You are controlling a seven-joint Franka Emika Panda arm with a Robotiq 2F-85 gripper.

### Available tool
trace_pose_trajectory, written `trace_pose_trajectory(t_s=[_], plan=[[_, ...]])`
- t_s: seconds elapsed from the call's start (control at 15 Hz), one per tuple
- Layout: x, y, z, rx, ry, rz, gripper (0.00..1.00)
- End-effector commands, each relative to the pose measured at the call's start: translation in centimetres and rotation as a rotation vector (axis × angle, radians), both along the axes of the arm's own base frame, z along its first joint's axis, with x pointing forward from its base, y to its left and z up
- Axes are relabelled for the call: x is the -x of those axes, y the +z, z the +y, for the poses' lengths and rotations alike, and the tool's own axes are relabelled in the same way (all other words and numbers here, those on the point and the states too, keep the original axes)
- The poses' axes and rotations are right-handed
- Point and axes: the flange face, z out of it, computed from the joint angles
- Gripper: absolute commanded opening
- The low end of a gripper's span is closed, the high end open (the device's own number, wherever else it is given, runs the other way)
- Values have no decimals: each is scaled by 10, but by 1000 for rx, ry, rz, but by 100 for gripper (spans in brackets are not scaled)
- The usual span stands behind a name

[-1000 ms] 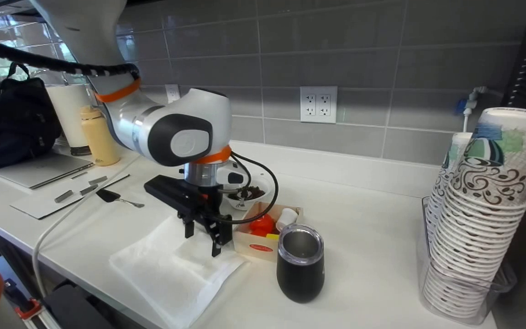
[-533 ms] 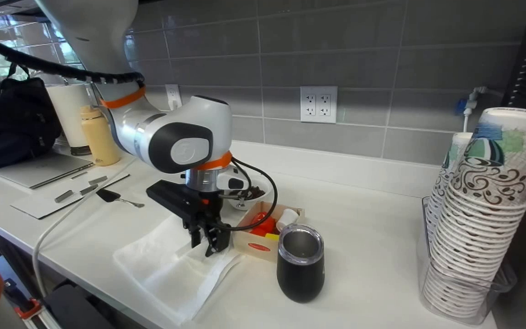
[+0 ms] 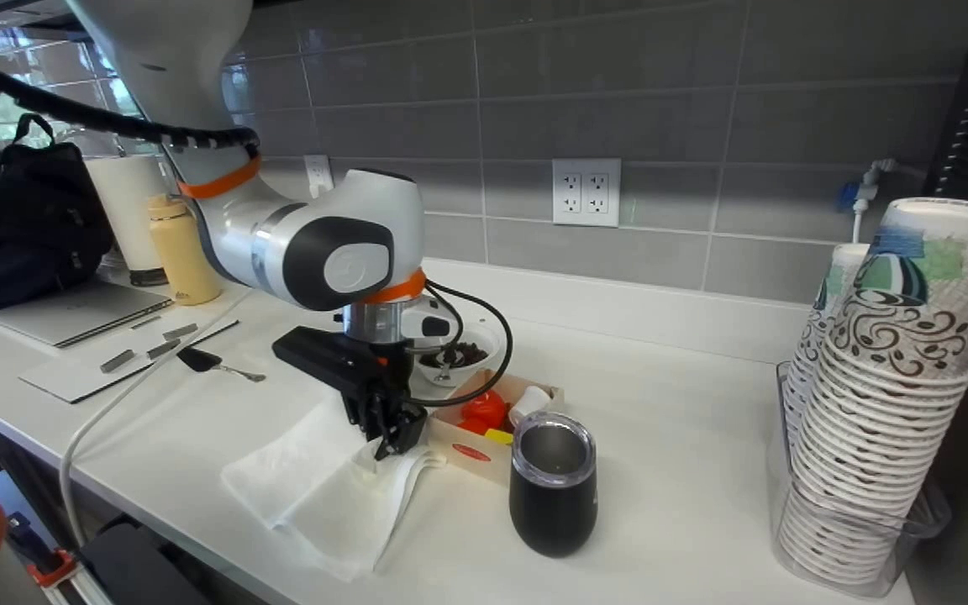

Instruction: Pick a paper towel on the counter and use it to wipe the bowl on the left

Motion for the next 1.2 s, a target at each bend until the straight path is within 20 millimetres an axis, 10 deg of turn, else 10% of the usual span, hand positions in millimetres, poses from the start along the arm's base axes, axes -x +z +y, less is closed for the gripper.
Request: trace_pose_trajectory(t_s=[0.0, 0.13, 0.27, 0.87, 1.13], plan=[[2, 17, 6, 75, 31, 25, 3], [5, 26, 12, 104, 54, 47, 3], [7, 34, 17, 108, 70, 64, 37], [18, 40, 24, 108, 94, 134, 96], [20, 35, 26, 109, 97, 152, 100]])
